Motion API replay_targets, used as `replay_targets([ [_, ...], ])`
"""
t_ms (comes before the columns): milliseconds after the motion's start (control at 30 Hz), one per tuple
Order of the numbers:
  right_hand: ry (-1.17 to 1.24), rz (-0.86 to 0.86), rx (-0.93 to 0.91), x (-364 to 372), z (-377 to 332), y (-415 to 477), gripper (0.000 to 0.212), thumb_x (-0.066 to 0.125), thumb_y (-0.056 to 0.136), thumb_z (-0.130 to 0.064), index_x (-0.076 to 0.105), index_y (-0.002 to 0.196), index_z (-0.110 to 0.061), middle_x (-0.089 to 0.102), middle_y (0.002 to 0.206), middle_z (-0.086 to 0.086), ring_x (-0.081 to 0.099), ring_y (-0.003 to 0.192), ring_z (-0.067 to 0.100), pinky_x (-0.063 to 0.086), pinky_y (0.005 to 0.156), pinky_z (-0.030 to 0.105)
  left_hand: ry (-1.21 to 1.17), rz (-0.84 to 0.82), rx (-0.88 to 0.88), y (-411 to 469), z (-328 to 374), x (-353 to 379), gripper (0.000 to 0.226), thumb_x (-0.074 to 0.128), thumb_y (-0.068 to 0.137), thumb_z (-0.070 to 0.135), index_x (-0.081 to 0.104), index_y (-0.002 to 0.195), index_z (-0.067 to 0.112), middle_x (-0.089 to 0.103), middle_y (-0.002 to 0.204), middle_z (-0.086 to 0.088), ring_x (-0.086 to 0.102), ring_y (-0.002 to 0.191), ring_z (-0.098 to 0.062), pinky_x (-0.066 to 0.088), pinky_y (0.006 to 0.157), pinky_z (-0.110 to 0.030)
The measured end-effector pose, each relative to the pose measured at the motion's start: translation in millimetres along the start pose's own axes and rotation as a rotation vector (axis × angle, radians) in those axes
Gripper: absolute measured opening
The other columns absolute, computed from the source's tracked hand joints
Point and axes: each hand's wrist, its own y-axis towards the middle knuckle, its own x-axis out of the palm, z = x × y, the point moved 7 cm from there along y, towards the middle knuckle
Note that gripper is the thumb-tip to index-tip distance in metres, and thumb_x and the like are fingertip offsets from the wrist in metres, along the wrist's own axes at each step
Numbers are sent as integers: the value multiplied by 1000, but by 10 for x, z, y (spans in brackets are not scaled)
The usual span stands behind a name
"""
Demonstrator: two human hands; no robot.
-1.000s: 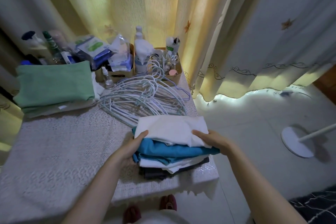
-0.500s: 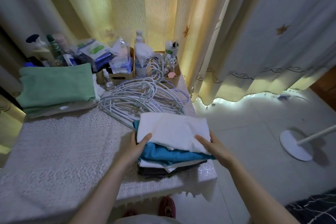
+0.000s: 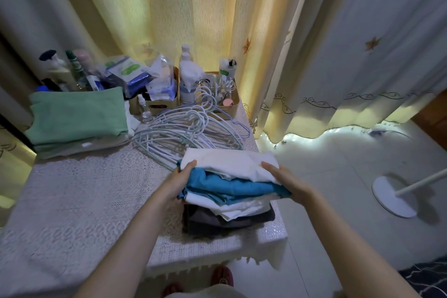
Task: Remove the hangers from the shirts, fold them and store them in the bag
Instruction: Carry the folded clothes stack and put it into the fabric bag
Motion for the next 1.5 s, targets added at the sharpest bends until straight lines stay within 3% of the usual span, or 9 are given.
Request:
replay_targets([
  [100, 45, -16, 21, 31, -19, 25, 52, 64, 80, -55, 56, 122, -26, 69, 112, 2, 68, 98, 23, 58, 71, 37, 24, 19, -57, -27, -52, -46, 64, 47, 89, 59, 37, 139, 21, 57, 129, -9, 59, 108, -30, 50, 76, -35],
  [400, 130, -12, 21, 77, 23, 111, 46, 64, 80, -54, 55, 118, -29, 69, 109, 5, 67, 97, 26, 58, 72, 40, -32, -7, -49, 5, -62, -172, 73, 56, 83, 60, 26, 143, 32, 56, 129, -6, 62, 106, -29, 53, 90, -47],
  [533, 140, -90, 96, 240, 339, 171, 48, 64, 83, -48, 57, 121, -20, 71, 109, 7, 68, 94, 26, 53, 82, 40, -1, -8, -102, 17, -213, -131, 77, 54, 85, 59, 21, 146, 27, 52, 128, -4, 57, 109, -28, 51, 87, -43],
  [667, 234, -166, 127, 352, 533, 206, 52, 63, 85, -44, 52, 129, -18, 69, 116, 8, 65, 107, 28, 51, 97, 43, 32, -2, -96, 73, -326, -155, 80, 52, 87, 58, 15, 150, 24, 38, 147, -10, 46, 127, -32, 41, 104, -50],
  [833, 125, -152, 147, 362, 506, 152, 49, 61, 83, -55, 50, 125, -32, 68, 116, 0, 66, 104, 23, 56, 85, 40, -15, -26, -102, 44, -356, -158, 75, 51, 89, 56, 15, 148, 28, 44, 142, -9, 52, 120, -32, 44, 101, -52],
  [1067, 76, -135, 112, 397, 489, 66, 57, 63, 81, -50, 44, 129, -25, 63, 120, 5, 65, 104, 24, 56, 86, 37, 59, -39, 26, 19, -362, -204, 69, 50, 91, 51, 24, 147, 23, 45, 142, -9, 52, 122, -28, 42, 105, -47],
  [1333, 192, -18, 45, 240, 87, 37, 26, 66, 84, -38, 62, 103, -21, 73, 73, -2, 67, 57, 13, 50, 48, 25, -44, 0, 105, -29, -17, -245, 56, 52, 93, 42, 35, 140, 17, 54, 132, -13, 57, 114, -30, 46, 100, -49],
  [1433, 199, -19, -61, 280, -184, -36, 25, 66, 84, -36, 63, 106, -23, 75, 83, -3, 71, 70, 14, 53, 53, 27, -66, 20, 190, -146, 141, -394, 55, 52, 94, 39, 34, 141, 16, 53, 133, -11, 57, 115, -28, 46, 100, -47],
  [1500, 171, -29, -129, 385, -362, -113, 32, 66, 84, -38, 62, 112, -25, 74, 97, -1, 70, 86, 18, 56, 65, 30, -63, 41, 262, -265, 201, -533, 47, 51, 95, 38, 37, 136, 19, 55, 124, -5, 59, 106, -21, 52, 88, -39],
])
